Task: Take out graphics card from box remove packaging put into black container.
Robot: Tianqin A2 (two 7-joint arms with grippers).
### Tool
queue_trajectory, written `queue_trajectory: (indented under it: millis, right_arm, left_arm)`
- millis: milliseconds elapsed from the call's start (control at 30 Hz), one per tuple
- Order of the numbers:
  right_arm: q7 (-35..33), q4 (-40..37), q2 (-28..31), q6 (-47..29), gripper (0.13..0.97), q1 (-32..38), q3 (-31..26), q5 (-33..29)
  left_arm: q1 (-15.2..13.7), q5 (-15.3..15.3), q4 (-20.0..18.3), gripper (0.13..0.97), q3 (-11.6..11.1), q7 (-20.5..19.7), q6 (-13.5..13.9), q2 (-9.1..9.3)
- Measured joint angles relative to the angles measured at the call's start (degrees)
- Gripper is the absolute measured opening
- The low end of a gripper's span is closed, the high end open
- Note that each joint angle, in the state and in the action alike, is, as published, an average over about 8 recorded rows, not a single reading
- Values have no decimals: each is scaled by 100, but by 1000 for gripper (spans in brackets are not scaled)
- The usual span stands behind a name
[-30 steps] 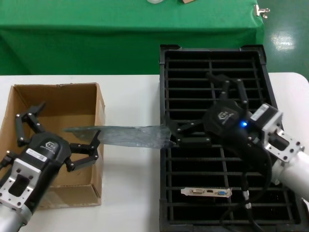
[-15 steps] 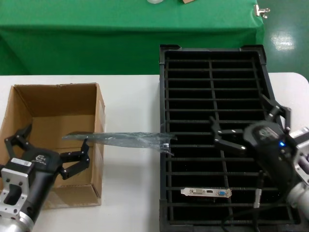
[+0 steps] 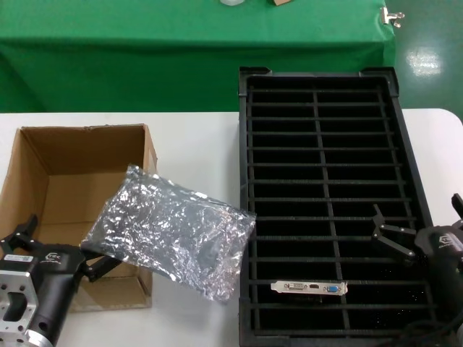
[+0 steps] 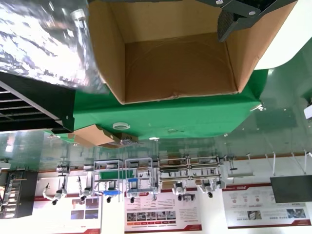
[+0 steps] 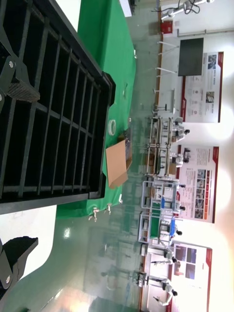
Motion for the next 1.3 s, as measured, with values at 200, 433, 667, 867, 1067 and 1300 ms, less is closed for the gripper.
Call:
queue_trajectory:
  millis: [200, 433, 667, 867, 1067, 1300]
  right_arm:
    - [-7, -4, -5, 20, 966, -14, 8, 9]
    - [-7, -4, -5, 20, 966, -14, 8, 9]
    - [-7, -4, -5, 20, 966, -14, 8, 9]
    - [-7, -4, -5, 20, 966, -14, 8, 9]
    - [-7, -4, -5, 20, 966, -14, 8, 9]
    - [-7, -4, -5, 20, 966, -14, 8, 9]
  left_arm:
    - [2, -9, 7, 966, 0, -2, -8, 5]
    - [2, -9, 7, 966, 0, -2, -8, 5]
    - [2, -9, 7, 966, 0, -2, -8, 5]
    - [2, -9, 7, 966, 0, -2, -8, 5]
    - [2, -9, 7, 966, 0, -2, -8, 5]
    - [2, -9, 7, 966, 0, -2, -8, 5]
